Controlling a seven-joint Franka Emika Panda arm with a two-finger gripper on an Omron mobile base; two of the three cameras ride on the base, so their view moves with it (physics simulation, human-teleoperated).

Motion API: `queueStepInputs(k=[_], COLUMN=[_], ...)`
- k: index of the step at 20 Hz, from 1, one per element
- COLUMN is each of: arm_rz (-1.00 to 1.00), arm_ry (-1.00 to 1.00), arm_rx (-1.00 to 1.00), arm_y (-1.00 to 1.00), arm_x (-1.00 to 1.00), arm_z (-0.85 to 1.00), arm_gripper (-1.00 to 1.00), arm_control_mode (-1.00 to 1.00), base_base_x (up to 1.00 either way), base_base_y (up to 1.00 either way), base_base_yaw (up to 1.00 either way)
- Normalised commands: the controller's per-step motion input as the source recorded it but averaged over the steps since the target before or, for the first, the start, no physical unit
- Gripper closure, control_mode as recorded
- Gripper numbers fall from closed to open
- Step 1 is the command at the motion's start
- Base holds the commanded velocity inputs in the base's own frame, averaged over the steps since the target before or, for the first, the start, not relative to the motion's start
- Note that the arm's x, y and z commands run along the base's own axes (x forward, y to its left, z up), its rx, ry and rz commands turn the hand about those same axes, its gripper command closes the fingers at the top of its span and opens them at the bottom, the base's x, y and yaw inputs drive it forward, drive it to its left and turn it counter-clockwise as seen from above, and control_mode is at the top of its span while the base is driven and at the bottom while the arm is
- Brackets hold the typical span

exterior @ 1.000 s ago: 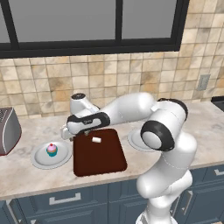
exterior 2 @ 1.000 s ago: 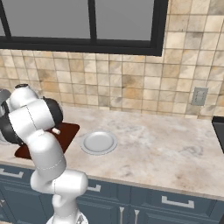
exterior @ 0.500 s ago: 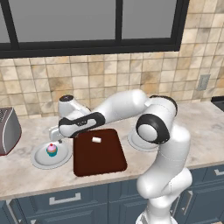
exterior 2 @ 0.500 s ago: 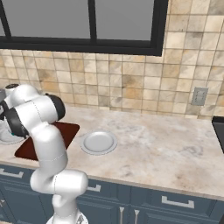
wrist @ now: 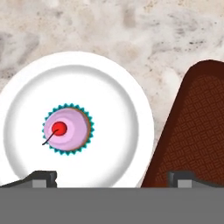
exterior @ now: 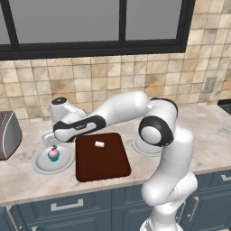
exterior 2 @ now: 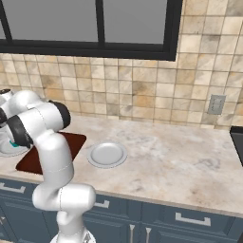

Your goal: Move the dessert items from the plates to the tray.

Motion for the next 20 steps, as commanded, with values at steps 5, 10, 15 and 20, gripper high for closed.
queueStepInputs(k=[5,10,15,20], arm_rz=[0.0,0.0,0.0,0.0], arm_ry=[0.0,0.0,0.0,0.0], arm_rx=[0.0,0.01,0.03,0.02], arm_y=[0.19,0.19,0.3,0.32], arm_x=[-0.01,0.0,0.0,0.0], arm_z=[0.01,0.0,0.0,0.01], arm_gripper=[-1.0,-1.0,-1.0,-1.0], arm_control_mode=[-1.0,-1.0,-1.0,-1.0], base_base_x=[0.0,0.0,0.0,0.0], base_base_y=[0.0,0.0,0.0,0.0], base_base_yaw=[0.0,0.0,0.0,0.0])
